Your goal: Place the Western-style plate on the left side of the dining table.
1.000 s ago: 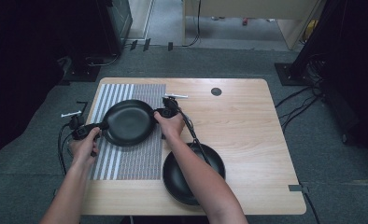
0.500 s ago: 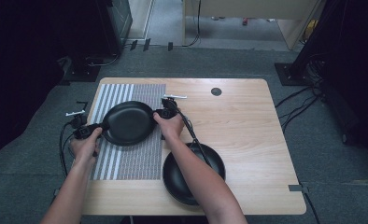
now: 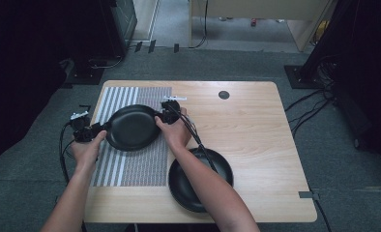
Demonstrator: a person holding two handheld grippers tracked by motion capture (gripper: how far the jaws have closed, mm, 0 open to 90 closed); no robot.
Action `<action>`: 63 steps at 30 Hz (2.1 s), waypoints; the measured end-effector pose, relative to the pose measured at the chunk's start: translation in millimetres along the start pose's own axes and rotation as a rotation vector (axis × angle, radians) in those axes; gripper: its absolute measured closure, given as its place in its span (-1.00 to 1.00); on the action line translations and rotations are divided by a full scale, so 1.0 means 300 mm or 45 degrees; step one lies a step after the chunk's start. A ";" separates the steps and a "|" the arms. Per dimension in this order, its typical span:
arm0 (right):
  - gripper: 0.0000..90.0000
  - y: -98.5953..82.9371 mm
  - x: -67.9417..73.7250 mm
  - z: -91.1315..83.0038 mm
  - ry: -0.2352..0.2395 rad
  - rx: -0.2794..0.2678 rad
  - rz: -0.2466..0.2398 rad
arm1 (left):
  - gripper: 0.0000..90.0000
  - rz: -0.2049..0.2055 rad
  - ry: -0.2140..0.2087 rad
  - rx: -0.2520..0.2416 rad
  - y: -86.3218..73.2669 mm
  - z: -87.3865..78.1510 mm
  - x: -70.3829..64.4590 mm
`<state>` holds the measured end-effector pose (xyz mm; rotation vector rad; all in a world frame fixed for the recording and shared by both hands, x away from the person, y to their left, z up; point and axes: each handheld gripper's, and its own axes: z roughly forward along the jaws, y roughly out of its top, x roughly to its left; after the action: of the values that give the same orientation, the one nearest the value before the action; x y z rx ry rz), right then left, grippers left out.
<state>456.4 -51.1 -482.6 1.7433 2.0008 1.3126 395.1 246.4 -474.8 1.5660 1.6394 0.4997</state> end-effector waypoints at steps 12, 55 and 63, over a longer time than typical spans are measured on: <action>-0.14 -0.002 0.047 -0.117 -0.022 -0.122 -0.303 | -0.64 0.050 -0.084 -0.007 0.000 -0.084 -0.069; -0.37 -0.086 -0.123 -0.529 0.052 -0.183 -0.410 | -0.80 0.211 -0.192 -0.064 -0.138 -0.308 -0.197; -0.37 -0.122 -0.190 -0.586 0.023 -0.192 -0.389 | -0.80 0.222 -0.199 -0.080 -0.179 -0.344 -0.209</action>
<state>334.9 -183.8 -426.5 1.3039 2.0194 1.3379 276.8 202.4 -435.6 1.6659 1.3659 0.5017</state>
